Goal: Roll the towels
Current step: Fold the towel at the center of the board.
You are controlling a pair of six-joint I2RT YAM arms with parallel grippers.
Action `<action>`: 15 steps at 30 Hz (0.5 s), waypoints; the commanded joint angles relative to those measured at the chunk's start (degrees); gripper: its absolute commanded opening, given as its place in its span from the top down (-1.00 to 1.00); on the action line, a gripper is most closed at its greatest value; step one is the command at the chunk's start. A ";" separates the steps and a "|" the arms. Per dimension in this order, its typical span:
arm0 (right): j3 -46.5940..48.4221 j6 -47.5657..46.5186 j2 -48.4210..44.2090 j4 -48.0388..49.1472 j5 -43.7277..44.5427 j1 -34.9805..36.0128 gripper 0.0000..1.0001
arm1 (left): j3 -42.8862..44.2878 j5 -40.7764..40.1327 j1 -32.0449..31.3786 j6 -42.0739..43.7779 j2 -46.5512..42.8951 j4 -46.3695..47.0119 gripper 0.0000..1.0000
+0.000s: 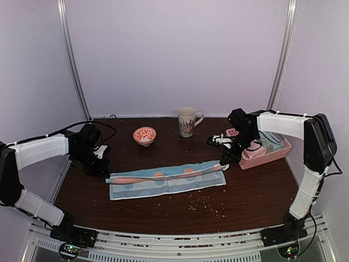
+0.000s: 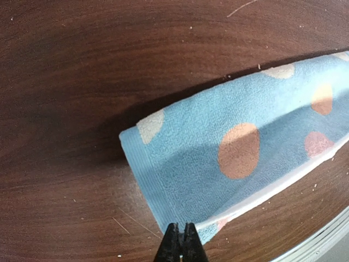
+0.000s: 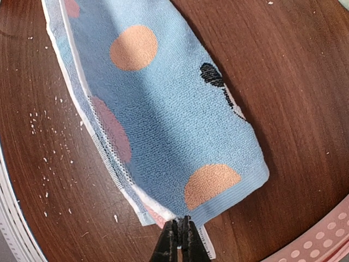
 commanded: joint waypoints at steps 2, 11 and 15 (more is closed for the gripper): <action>-4.34 -2.92 -1.77 -2.42 3.55 0.81 1.00 | -0.55 3.08 0.26 2.08 0.25 -3.01 1.00; -9.94 -2.90 -1.19 0.42 8.28 4.09 1.00 | -5.01 6.03 -0.44 3.23 3.17 -3.28 1.00; -10.61 -4.59 -0.47 0.93 9.63 4.43 1.00 | -6.03 7.38 -0.78 4.03 3.95 -3.20 1.00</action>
